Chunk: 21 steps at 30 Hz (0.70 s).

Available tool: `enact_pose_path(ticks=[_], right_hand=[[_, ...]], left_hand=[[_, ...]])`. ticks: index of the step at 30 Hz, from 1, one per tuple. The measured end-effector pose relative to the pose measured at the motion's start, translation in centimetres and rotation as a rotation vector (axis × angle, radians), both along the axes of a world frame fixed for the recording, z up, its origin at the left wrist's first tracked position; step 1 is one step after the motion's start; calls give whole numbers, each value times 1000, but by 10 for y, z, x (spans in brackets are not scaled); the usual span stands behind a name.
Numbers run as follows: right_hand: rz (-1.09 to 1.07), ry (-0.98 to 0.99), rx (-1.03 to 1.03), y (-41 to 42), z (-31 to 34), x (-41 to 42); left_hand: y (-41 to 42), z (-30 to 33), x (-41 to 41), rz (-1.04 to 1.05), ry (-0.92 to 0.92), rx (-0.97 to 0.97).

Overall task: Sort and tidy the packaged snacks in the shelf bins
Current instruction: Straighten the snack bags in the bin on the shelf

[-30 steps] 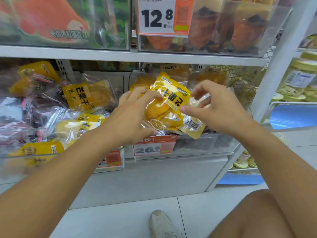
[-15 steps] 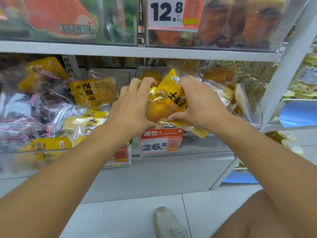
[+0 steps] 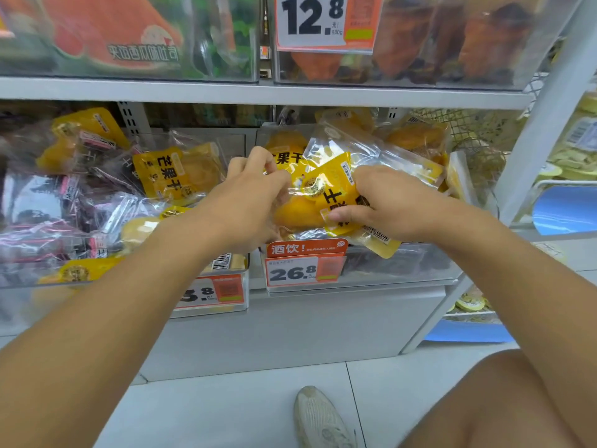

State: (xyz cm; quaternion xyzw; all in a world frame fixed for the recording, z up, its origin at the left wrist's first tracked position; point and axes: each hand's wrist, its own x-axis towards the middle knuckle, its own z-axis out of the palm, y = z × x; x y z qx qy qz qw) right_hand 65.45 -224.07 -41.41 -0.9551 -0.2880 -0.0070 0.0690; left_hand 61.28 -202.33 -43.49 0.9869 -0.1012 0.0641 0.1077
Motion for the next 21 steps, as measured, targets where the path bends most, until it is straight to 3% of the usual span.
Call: enact_pose_path(ticks=[4, 6, 9, 11, 15, 21], right_hand=[[25, 5, -189, -1, 4, -1], [48, -15, -177, -5, 3, 0], [2, 14, 188, -16, 1, -2], [-39, 11, 359, -25, -1, -5], [-73, -16, 164, -39, -3, -4], [-44, -101, -62, -41, -3, -5]], left_hand=[[13, 10, 2, -51, 93, -119], [14, 10, 0, -66, 36, -216], [4, 6, -1, -85, -118, -262], [-4, 8, -2, -88, -81, -151], [-13, 14, -2, -18, -2, 38], [-16, 16, -5, -65, 53, -122]])
